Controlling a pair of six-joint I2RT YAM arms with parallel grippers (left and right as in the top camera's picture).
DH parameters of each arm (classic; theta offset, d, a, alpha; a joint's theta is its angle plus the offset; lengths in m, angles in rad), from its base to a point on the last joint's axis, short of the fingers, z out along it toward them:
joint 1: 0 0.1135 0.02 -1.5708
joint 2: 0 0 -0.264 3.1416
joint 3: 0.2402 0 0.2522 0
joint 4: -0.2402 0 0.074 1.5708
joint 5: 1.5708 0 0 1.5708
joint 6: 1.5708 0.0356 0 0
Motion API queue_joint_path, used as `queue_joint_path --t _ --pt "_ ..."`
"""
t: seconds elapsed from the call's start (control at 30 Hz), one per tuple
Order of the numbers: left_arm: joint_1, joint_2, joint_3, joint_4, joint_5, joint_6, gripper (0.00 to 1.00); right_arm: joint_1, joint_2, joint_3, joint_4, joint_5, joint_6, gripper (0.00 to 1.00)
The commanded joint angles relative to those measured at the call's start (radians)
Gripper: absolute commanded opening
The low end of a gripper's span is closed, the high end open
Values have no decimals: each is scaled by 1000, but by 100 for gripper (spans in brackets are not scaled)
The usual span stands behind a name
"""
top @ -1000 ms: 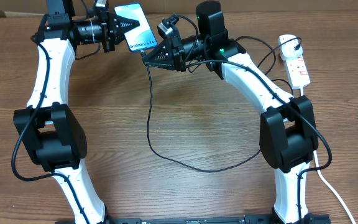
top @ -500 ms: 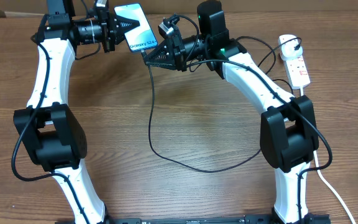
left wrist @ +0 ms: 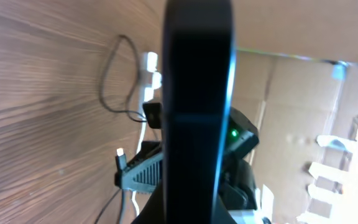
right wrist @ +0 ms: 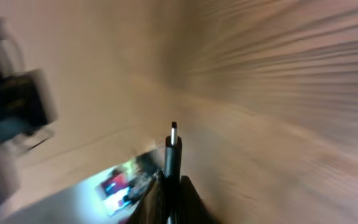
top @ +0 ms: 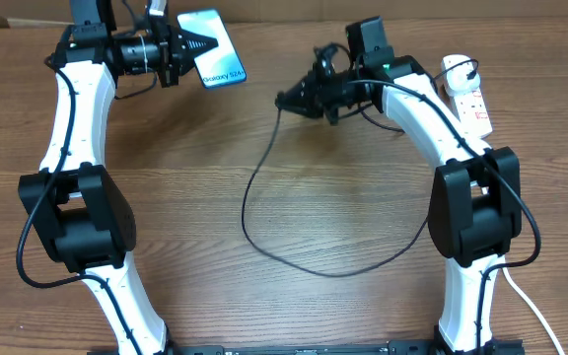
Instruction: Plug charger to phone and switch on socket
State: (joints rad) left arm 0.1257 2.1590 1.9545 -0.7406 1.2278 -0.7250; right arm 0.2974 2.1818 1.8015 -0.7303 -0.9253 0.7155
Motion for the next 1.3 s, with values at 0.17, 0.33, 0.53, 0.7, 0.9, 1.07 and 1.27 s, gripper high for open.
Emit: queue_joint_path --t 0.17,0.33,0.53,0.7,0.9,1.07,1.27 --pt "11 -7 10 -126 -175 152 4 45 -27 -38 -184 689 -87 4" --pt "11 -7 10 -150 -177 182 4 64 -27 -130 -156 790 -29 4" --pt "11 -7 10 -154 -177 199 4 69 -27 -256 -60 790 -1 4" --pt "11 -7 10 -158 -177 200 4 64 -27 -277 -11 791 -2 15" --pt "11 -7 10 -157 -177 203 4 40 -27 -277 5 791 -2 22" --pt "11 -7 10 -157 -177 204 4 26 -27 -277 8 785 -2 21" --pt "11 -7 10 -157 -177 205 4 34 -27 -277 12 714 -2 20"
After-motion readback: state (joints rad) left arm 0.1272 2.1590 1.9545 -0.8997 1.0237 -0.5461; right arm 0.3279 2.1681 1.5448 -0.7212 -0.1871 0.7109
